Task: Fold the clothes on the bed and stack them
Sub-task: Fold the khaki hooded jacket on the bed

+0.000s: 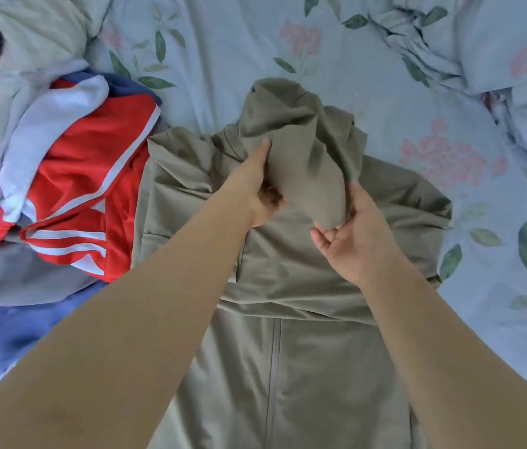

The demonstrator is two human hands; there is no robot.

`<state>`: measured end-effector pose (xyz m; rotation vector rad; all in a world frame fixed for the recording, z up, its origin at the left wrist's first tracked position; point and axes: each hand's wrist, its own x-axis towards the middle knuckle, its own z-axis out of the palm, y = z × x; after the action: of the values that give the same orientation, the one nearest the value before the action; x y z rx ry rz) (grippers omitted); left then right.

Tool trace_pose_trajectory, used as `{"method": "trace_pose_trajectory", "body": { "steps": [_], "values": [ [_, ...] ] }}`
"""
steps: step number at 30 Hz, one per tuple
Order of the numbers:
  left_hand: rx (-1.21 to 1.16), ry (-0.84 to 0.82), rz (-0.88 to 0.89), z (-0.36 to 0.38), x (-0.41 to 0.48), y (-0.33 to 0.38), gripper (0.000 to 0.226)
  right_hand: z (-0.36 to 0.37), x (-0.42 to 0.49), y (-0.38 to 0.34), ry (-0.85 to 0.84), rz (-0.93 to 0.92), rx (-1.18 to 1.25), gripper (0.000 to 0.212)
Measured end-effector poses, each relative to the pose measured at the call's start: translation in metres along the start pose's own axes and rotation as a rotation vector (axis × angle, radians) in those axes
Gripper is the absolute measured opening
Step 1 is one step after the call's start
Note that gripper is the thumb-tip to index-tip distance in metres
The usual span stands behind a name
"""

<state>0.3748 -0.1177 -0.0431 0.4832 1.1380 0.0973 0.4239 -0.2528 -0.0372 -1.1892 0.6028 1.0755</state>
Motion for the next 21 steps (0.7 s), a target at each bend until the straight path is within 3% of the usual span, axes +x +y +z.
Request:
{"method": "trace_pose_trajectory", "body": {
  "steps": [4,7,8,10,13,15,18,21],
  "values": [
    [-0.042,0.073,0.029,-0.002,-0.011,-0.001,0.025,-0.001,-0.006,0.000,0.026,-0.010,0.010,0.021],
    [-0.213,-0.143,0.161,-0.011,-0.041,0.003,0.025,-0.008,-0.024,-0.014,-0.133,-0.089,0.369,0.008],
    [-0.255,-0.248,0.193,-0.019,-0.053,0.003,0.025,-0.014,-0.034,-0.015,-0.201,-0.109,0.464,0.014],
    [-0.228,-0.326,0.186,-0.040,-0.069,-0.010,0.023,-0.033,-0.045,-0.006,-0.215,-0.101,0.438,0.022],
    [-0.147,-0.054,0.026,-0.077,-0.075,-0.042,0.014,-0.065,-0.045,0.026,0.049,0.056,0.189,0.026],
    [-0.191,0.070,-0.065,-0.092,-0.073,-0.058,0.028,-0.077,-0.042,0.041,0.180,0.113,0.185,0.021],
    [0.018,0.189,-0.107,-0.086,-0.067,-0.068,0.063,-0.072,-0.038,0.047,0.222,0.110,0.158,0.043],
    [0.213,0.320,-0.041,-0.067,-0.059,-0.072,0.060,-0.054,-0.035,0.048,0.241,0.088,0.059,0.058]
  ]
}}
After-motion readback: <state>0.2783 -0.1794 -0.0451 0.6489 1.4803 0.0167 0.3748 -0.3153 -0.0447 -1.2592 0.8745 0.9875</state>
